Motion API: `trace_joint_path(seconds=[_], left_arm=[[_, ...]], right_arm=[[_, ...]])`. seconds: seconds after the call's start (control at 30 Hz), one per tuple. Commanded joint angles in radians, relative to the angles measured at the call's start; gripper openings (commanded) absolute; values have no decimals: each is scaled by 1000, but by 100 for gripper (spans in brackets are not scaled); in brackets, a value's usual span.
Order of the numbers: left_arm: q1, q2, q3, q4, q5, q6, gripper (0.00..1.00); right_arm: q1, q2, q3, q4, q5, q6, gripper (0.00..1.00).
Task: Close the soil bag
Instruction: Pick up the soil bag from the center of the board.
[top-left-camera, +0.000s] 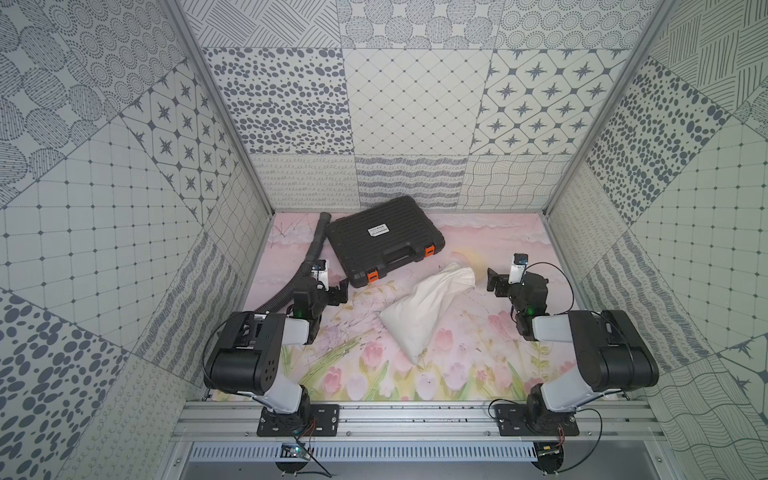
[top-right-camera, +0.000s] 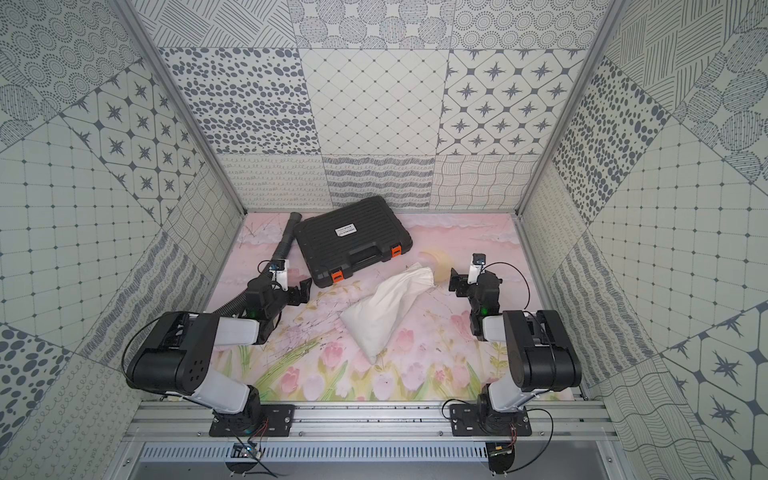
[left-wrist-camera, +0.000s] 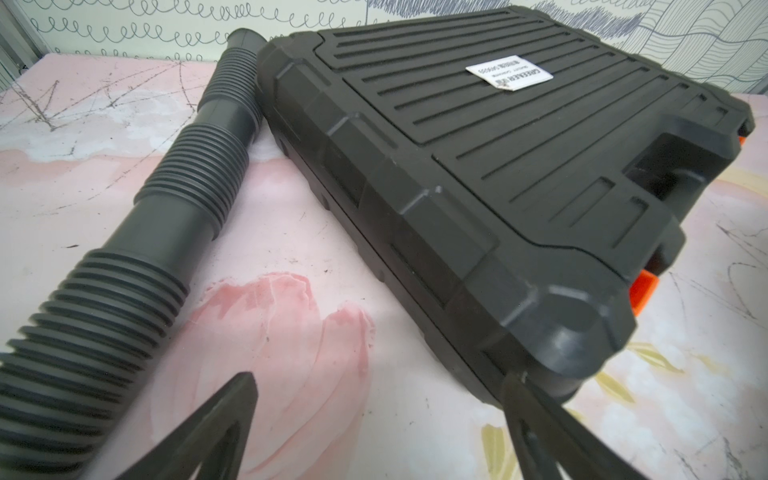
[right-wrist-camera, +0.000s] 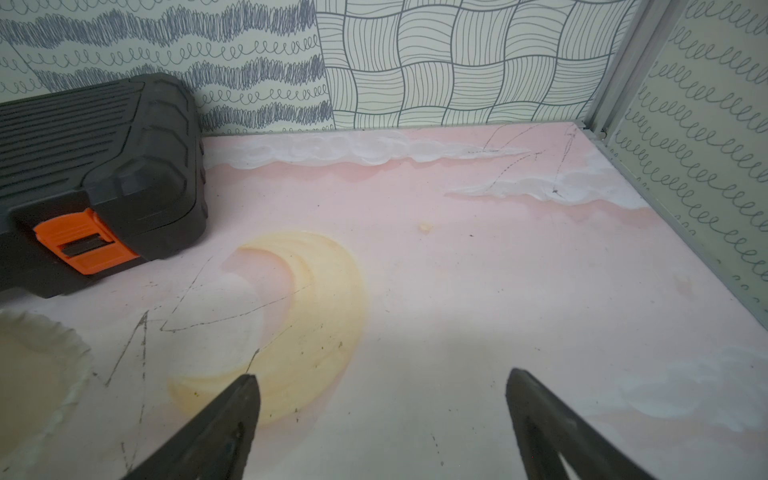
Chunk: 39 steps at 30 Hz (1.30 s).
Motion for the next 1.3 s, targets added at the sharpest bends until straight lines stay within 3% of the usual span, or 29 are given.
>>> trace_joint_path(seconds=[0.0,0.2,0.37,0.53,0.67,0.8,0.87,1.13,1.27], left_arm=[[0,-51,14,-40,-60,-24,96],[6,-269,111,-477,-126,-181,96],[5,-371,238,-825,-138,-266,96],[1,-421,339,-1036,-229,-347,96],[-3,-429,440,-1212,-176,-487,96],[-4,-366,574,-1372,1,-552,96],[-14,-338,626,-1417,92,-558,96],[-96,-377,695,-1545,254,-566,96],[-179,-383,731,-1656,246,-575,96]], right_arm=[[-1,-39,0,21,38,15,97],[-1,-230,117,-388,101,94,97],[-3,-337,331,-890,198,390,97],[-6,-326,547,-1258,-2,415,97],[-6,-370,584,-1318,-182,485,97],[14,-424,644,-1431,-208,559,97],[35,-438,697,-1521,-184,557,97],[51,-456,771,-1688,-384,552,97],[77,-440,774,-1728,-472,555,97]])
